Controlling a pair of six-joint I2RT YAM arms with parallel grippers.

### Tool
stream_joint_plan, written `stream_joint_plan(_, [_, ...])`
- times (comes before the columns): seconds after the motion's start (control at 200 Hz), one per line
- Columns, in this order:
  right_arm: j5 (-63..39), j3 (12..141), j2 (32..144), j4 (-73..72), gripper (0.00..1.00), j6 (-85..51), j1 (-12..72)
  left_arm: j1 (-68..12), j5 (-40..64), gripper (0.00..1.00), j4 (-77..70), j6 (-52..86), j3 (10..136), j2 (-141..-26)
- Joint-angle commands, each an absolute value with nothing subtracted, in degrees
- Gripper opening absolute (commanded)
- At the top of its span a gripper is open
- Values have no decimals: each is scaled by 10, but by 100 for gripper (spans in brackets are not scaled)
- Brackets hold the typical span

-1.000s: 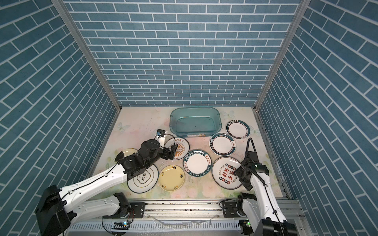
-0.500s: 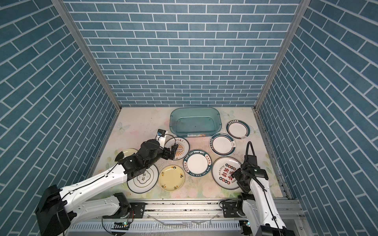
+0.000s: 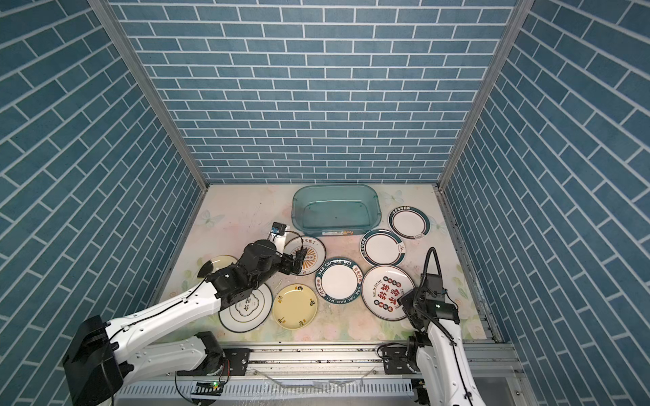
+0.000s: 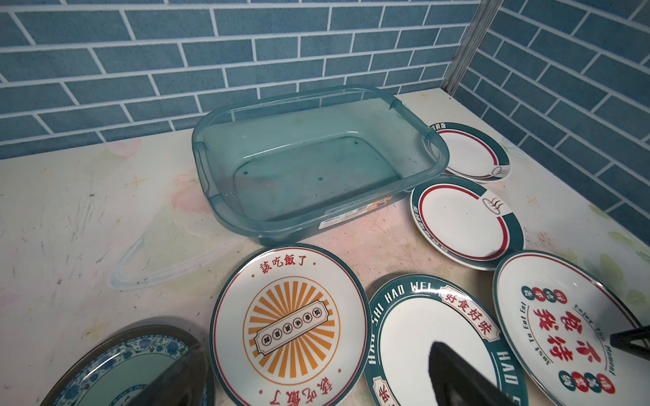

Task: Place the plates into the plastic bin on the countertop
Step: Move the plate to the middle-right of the table.

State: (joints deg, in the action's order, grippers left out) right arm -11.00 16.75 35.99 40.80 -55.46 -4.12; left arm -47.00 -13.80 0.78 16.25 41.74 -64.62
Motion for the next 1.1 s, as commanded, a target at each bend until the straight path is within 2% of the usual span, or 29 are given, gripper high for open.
stream_joint_plan(0.0, [-127, 123, 339, 395, 52, -596, -40, -471, -136, 100, 18, 169, 418, -651])
stream_joint_plan(0.32, [-160, 89, 335, 339, 47, -592, -40, -471, -132, 100, 25, 176, 431, -664])
stream_joint_plan(0.49, [-191, 70, 276, 319, 46, -584, -39, -472, -127, 100, 24, 182, 434, -673])
stream_joint_plan(0.665, [-199, 56, 188, 364, 64, -577, -39, -471, -123, 100, 26, 183, 441, -679])
stream_joint_plan(0.775, [-213, 48, 157, 373, 68, -572, -40, -471, -121, 100, 27, 183, 444, -682])
stream_joint_plan(0.88, [-222, 48, 186, 352, 67, -569, -39, -471, -118, 99, 28, 183, 448, -685])
stream_joint_plan(1.015, [-244, 48, 248, 308, 56, -540, -40, -471, -114, 100, 27, 186, 449, -688])
stream_joint_plan(1.095, [-260, 48, 262, 286, 53, -528, -40, -471, -112, 99, 28, 189, 450, -688])
